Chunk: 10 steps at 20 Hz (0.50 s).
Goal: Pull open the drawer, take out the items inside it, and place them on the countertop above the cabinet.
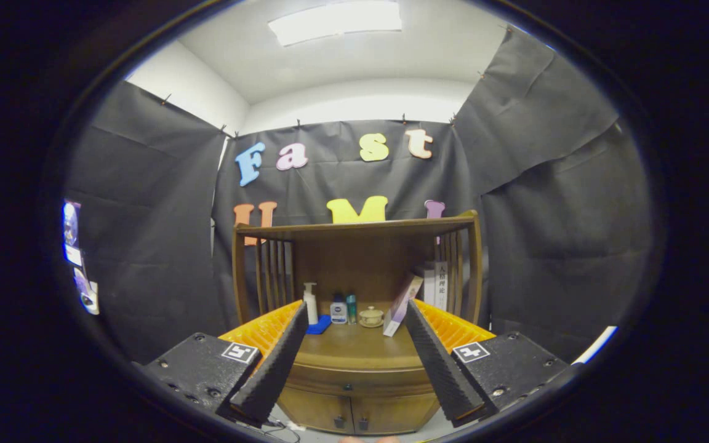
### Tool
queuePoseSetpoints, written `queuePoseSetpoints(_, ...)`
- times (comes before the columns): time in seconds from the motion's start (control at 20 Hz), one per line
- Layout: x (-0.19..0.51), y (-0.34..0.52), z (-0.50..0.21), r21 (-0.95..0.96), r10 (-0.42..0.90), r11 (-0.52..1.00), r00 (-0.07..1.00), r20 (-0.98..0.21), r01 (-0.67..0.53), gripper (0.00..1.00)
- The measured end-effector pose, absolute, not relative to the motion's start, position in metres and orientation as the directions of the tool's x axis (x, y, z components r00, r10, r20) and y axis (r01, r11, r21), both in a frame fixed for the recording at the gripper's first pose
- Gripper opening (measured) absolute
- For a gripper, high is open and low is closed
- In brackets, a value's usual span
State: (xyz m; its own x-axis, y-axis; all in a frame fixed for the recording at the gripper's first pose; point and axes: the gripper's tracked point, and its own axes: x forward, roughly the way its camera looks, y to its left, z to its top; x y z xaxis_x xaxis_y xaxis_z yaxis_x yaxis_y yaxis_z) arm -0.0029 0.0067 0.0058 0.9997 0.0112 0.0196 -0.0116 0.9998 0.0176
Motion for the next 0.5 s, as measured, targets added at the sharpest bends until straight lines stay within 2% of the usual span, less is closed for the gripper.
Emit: queuePoseSetpoints(0.5, 0.0043, 0.0143, -0.0044, -0.004, 0.011, 1.000, 1.000, 0.012, -0.011, 1.00)
